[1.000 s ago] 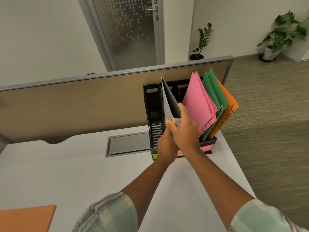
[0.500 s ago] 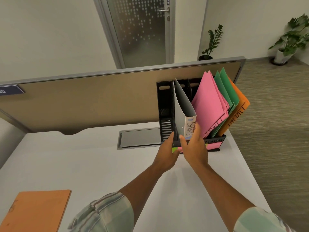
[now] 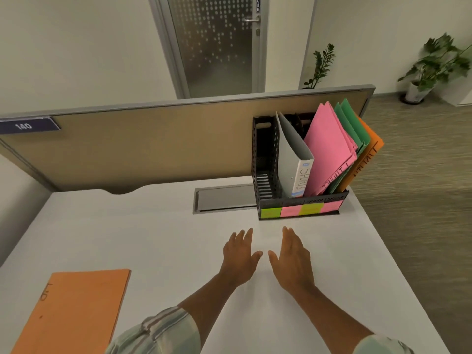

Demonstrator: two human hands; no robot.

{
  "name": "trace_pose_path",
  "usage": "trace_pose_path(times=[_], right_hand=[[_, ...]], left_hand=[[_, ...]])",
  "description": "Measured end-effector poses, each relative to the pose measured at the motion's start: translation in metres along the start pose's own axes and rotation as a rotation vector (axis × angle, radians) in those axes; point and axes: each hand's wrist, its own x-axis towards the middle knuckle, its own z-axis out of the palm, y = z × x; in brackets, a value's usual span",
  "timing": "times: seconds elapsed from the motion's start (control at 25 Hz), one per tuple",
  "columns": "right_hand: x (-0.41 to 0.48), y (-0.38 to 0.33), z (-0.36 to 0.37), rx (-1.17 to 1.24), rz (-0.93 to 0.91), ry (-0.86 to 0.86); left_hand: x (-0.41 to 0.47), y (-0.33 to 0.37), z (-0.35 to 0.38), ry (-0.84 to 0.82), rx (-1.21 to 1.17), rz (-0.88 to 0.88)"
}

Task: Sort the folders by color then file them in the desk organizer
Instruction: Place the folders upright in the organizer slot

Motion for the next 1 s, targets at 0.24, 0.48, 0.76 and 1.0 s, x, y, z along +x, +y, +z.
trace_pose_path(times=[0.24, 0.48, 0.76, 1.0], right_hand=[[-0.061, -0.062, 0.042, -0.087, -0.084, -0.070], [-0.113, -0.141, 0.097, -0.112, -0.185, -0.171], [-0.161, -0.240, 0.159, -0.122, -0.354, -0.362], [-0.183, -0.312, 0.181, -0.138, -0.551, -0.495]], left_hand=[[-0.065, -0.084, 0.001, -0.015, 0.055, 0.011], [-0.115, -0.190, -0.001, -0.028, 0.060, -0.023], [-0.166, -0.311, -0.020, -0.022, 0.012, -0.191], [-0.194, -0.385, -0.039, 0.067, 0.018, -0.345]])
